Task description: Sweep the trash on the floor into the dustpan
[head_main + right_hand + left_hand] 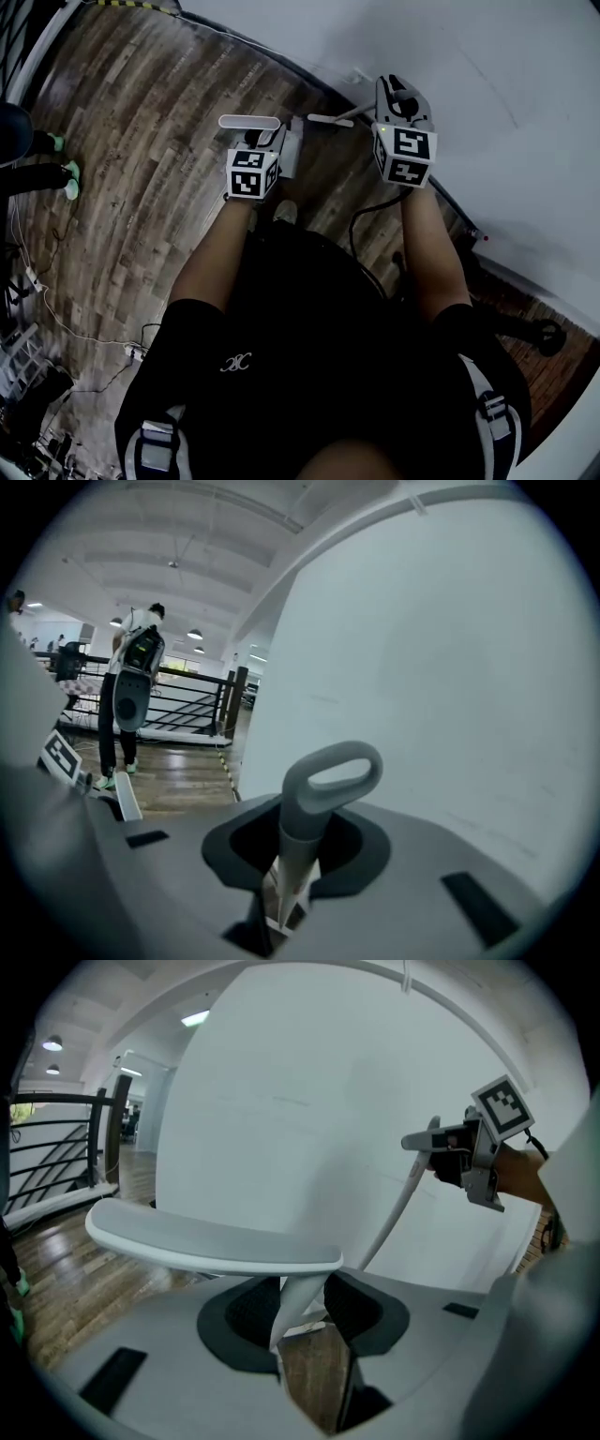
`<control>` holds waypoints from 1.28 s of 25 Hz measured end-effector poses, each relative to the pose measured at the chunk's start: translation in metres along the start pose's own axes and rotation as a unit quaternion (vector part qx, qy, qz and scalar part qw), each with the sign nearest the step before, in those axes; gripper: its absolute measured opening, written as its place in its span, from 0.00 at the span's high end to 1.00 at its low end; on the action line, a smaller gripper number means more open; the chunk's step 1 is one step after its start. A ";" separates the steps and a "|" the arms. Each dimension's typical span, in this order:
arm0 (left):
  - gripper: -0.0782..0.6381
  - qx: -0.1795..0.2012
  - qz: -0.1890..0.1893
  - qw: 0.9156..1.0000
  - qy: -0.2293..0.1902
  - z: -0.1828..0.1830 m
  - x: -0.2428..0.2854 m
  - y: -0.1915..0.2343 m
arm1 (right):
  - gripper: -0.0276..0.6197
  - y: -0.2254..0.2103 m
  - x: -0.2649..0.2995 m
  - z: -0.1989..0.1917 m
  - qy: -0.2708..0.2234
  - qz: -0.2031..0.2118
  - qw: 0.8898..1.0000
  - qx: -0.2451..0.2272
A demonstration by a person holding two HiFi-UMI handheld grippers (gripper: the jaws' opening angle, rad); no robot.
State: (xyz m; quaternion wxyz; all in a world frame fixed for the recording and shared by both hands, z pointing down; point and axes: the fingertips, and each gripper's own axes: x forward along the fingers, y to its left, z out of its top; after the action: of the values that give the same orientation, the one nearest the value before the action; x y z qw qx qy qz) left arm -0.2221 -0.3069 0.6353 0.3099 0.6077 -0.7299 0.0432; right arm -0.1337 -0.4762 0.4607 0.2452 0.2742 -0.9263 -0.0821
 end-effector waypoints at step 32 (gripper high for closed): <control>0.69 0.008 -0.058 0.998 0.023 0.004 0.010 0.000 | 0.85 0.066 -0.062 -0.074 0.079 0.000 0.996 -0.049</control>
State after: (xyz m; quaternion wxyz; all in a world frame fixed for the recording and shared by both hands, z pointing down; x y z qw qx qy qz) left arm -0.2244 -0.3169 0.6372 0.3241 0.6502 -0.6856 0.0453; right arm -0.0825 -0.3882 0.5181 0.3307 0.2679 -0.8988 -0.1053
